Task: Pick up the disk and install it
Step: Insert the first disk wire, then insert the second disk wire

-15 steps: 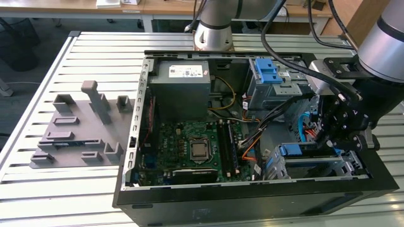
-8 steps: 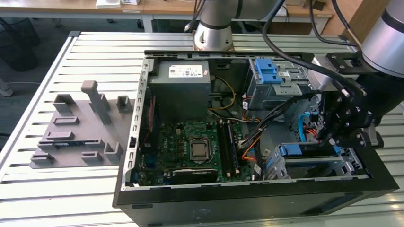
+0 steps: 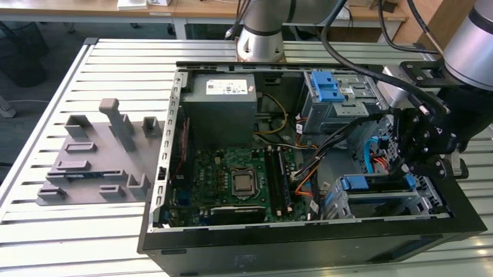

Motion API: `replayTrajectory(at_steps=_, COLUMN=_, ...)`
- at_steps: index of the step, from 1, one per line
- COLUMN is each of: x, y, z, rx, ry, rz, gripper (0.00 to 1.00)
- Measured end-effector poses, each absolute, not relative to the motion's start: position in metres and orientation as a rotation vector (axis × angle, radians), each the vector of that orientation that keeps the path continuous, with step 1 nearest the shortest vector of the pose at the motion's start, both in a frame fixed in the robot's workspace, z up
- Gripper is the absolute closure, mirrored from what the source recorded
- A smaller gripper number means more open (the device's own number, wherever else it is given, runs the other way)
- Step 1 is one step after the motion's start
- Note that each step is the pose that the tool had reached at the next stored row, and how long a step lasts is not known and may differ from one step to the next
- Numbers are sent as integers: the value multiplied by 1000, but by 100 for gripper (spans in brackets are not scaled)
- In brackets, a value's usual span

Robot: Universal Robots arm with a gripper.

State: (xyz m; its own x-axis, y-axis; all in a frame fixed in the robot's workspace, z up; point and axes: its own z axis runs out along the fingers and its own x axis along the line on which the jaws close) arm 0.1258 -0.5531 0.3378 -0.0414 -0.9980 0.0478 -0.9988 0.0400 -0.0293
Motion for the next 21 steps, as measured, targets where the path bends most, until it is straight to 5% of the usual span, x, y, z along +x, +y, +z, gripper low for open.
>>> replayTrajectory(at_steps=1, x=126, y=-553, z=338, rx=2165, ry=-2255, rz=85, gripper=89)
replayTrajectory(at_steps=21, x=121, y=-553, z=351, rx=2165, ry=-2255, rz=85, gripper=89)
